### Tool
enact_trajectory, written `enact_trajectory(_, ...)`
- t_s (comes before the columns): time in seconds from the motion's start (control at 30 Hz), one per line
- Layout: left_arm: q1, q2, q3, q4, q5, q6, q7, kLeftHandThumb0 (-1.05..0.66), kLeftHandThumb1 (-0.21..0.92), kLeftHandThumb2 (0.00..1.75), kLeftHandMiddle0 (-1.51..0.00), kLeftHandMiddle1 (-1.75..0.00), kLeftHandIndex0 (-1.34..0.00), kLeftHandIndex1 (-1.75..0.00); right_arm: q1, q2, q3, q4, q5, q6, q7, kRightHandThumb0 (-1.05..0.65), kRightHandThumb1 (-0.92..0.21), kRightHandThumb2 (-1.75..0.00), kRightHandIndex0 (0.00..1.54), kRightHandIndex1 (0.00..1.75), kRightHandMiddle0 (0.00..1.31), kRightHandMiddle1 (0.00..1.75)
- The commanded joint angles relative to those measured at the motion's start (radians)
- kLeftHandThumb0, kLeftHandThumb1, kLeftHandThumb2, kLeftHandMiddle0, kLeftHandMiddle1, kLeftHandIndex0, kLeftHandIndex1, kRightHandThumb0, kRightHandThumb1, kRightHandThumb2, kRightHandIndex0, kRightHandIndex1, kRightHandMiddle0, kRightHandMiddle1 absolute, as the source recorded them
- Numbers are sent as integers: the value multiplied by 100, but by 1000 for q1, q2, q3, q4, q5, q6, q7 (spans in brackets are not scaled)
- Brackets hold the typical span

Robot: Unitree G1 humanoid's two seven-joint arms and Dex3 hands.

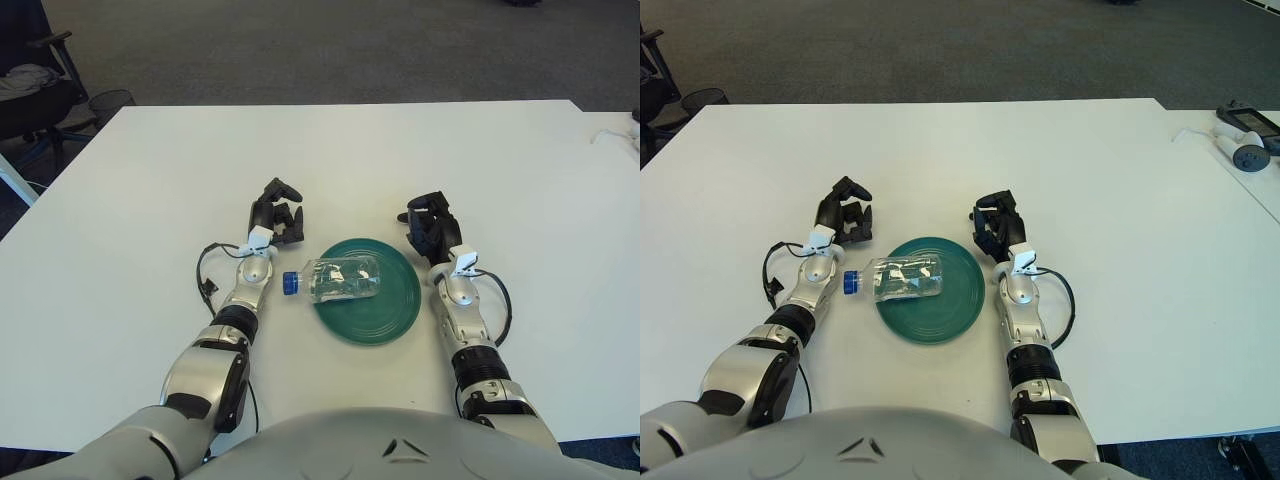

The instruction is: Put the bottle into the plate.

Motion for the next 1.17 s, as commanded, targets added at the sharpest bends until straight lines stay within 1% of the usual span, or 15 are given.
enact_trajectory(0.0, 29, -11, 7, 33, -11, 55, -21, -50, 23, 142, -122, -175, -68, -175, 101, 5, 0, 62, 4, 125, 2, -35, -85, -62, 28, 138, 23, 175)
enact_trajectory(0.23, 33, -20, 26, 12, -45, 70, -27, -51, 22, 144, -123, -175, -69, -175, 113, 5, -4, 47, 10, 129, 6, -35, -85, -61, 28, 137, 23, 175)
enact_trajectory(0.47, 55, -20, 35, -4, -49, 45, -9, -50, 22, 144, -122, -175, -68, -175, 126, 1, -1, 34, 0, 128, -1, -36, -84, -64, 30, 136, 24, 175)
enact_trajectory(0.77, 94, -28, 26, -43, -16, 19, 67, -50, 23, 141, -121, -175, -67, -175, 147, -2, -1, -4, -1, 149, -2, -36, -83, -65, 30, 136, 24, 175)
enact_trajectory(0.87, 112, -34, 26, -56, -14, -11, 82, -50, 24, 141, -121, -175, -67, -175, 154, -4, -1, -16, -3, 155, -6, -36, -83, -65, 30, 136, 25, 175)
enact_trajectory(0.97, 148, -40, 18, -77, 7, -88, 119, -50, 24, 141, -122, -175, -67, -175, 162, -5, 0, -28, -7, 163, -10, -36, -82, -65, 30, 136, 25, 175)
enact_trajectory(1.0, 178, -46, 10, -96, 21, -135, 135, -50, 24, 141, -122, -175, -67, -175, 166, -5, 0, -36, -8, 166, -10, -36, -82, -65, 30, 136, 25, 175)
enact_trajectory(1.07, 229, -56, -3, -133, 44, -204, 157, -50, 23, 142, -123, -175, -67, -175, 173, -5, 3, -50, -10, 174, -11, -36, -82, -65, 30, 136, 25, 175)
enact_trajectory(1.13, 272, -63, -15, -170, 62, -247, 171, -50, 23, 142, -123, -175, -67, -175, 180, -5, 5, -64, -11, 183, -11, -36, -82, -66, 31, 136, 25, 175)
